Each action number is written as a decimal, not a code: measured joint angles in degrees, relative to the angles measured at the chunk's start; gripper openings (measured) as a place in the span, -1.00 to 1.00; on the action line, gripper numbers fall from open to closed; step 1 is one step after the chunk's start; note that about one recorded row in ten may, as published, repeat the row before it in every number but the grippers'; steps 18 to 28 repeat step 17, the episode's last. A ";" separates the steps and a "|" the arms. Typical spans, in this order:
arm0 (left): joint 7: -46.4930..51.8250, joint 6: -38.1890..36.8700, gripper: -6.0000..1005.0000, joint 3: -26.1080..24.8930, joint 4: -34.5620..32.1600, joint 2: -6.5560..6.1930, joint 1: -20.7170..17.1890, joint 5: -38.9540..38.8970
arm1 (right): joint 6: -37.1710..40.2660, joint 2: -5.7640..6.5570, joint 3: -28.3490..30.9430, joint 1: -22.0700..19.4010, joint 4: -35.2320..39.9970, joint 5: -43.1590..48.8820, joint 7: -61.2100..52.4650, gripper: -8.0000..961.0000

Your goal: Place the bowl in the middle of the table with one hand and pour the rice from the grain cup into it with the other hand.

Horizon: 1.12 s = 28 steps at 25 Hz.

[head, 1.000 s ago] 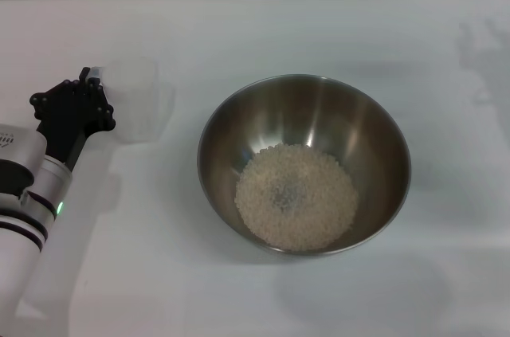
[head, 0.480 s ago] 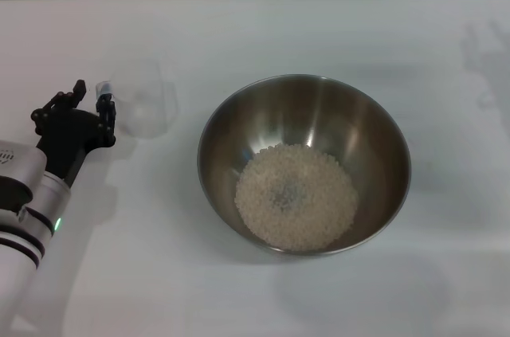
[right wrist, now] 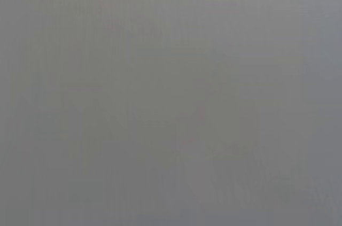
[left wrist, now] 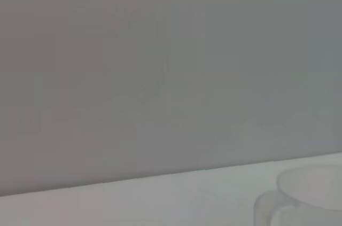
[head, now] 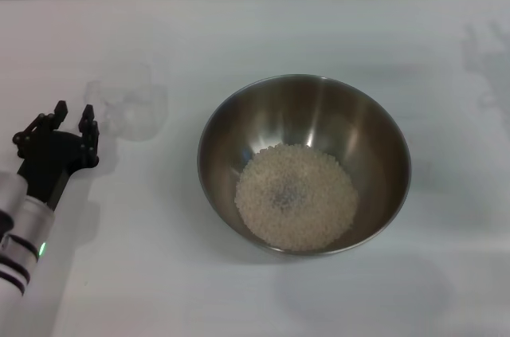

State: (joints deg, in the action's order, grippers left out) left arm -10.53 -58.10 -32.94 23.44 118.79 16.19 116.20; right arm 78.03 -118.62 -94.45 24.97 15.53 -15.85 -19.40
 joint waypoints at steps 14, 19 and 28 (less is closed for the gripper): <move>15.36 -21.17 -0.15 5.87 -2.84 -0.14 -2.65 -0.30 | -4.92 -0.20 -3.33 0.62 -2.66 0.38 0.28 -0.09; 15.52 -22.17 -0.15 5.55 -3.09 -0.16 -1.72 -0.33 | -6.55 -0.24 -5.95 0.89 -3.17 0.55 0.35 -0.09; 15.52 -22.17 -0.15 5.55 -3.09 -0.16 -1.72 -0.33 | -6.55 -0.24 -5.95 0.89 -3.17 0.55 0.35 -0.09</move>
